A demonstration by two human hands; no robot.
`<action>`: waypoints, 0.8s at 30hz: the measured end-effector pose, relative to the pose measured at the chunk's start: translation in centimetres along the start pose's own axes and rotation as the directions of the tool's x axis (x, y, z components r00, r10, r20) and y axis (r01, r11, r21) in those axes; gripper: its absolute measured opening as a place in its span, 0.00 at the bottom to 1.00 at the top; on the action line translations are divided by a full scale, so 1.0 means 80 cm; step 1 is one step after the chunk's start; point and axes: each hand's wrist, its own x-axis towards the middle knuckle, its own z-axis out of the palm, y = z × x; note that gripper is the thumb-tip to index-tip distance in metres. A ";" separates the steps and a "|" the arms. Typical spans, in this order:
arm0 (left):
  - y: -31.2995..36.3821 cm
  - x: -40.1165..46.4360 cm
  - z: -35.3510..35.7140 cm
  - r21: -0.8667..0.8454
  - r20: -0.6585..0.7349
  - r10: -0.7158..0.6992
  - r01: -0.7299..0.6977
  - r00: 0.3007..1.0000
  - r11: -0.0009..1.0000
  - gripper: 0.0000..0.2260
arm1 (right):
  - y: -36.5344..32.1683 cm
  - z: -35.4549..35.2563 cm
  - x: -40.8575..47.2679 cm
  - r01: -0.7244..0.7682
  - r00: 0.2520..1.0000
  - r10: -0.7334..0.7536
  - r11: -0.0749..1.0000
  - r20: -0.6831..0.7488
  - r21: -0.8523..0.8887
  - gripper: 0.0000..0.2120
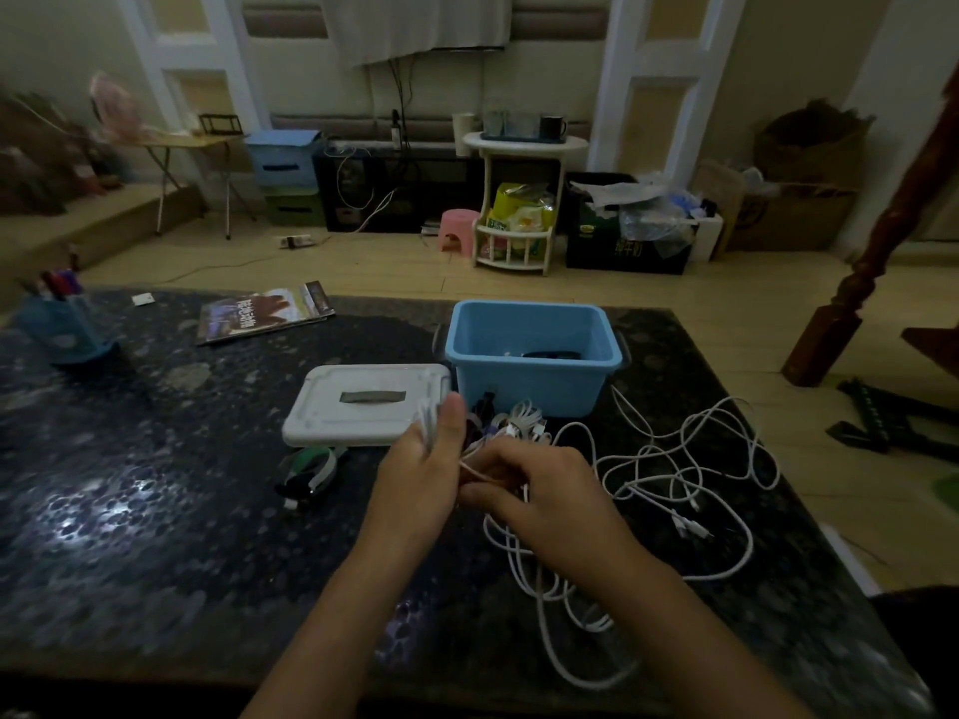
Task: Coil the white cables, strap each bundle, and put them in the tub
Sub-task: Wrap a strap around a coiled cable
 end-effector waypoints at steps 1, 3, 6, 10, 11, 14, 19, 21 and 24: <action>0.002 0.001 -0.003 -0.025 -0.040 -0.007 0.006 0.999 1.000 0.29 | 0.003 -0.001 -0.001 -0.028 1.000 0.028 0.999 0.007 -0.028 0.05; 0.007 0.005 -0.009 -0.117 -0.108 -0.027 0.015 0.994 0.993 0.31 | 0.008 -0.002 -0.002 -0.060 0.998 0.062 0.995 0.019 -0.082 0.04; 0.009 0.007 -0.012 -0.230 -0.122 -0.043 0.014 0.992 0.973 0.31 | 0.008 0.002 -0.004 -0.058 0.997 0.060 0.997 0.055 -0.042 0.05; 0.008 0.010 -0.009 -0.485 -0.086 -0.091 0.038 0.992 0.873 0.27 | -0.005 0.022 -0.009 -0.066 0.984 0.083 0.992 0.160 -0.103 0.03; 0.008 0.009 -0.007 -0.557 -0.060 -0.107 0.056 0.992 0.829 0.26 | -0.007 0.027 -0.010 -0.058 0.981 0.082 0.989 0.175 -0.135 0.04; 0.011 0.006 -0.005 -0.644 0.055 -0.129 0.134 0.990 0.753 0.26 | -0.008 0.033 -0.008 -0.049 0.975 0.098 0.971 0.201 -0.235 0.09; 0.013 0.007 -0.019 -0.578 0.217 -0.143 0.244 0.966 0.779 0.27 | 0.006 0.016 -0.007 -0.091 0.954 0.169 0.950 0.248 -0.297 0.09; 0.014 0.007 -0.022 -0.567 0.257 -0.125 0.254 0.958 0.784 0.27 | 0.009 0.009 -0.007 -0.070 0.968 0.141 0.946 0.209 -0.315 0.05; 0.016 0.007 -0.021 -0.563 0.271 -0.053 0.203 0.961 0.801 0.29 | 0.011 0.005 -0.006 -0.038 0.989 0.086 0.935 0.124 -0.352 0.05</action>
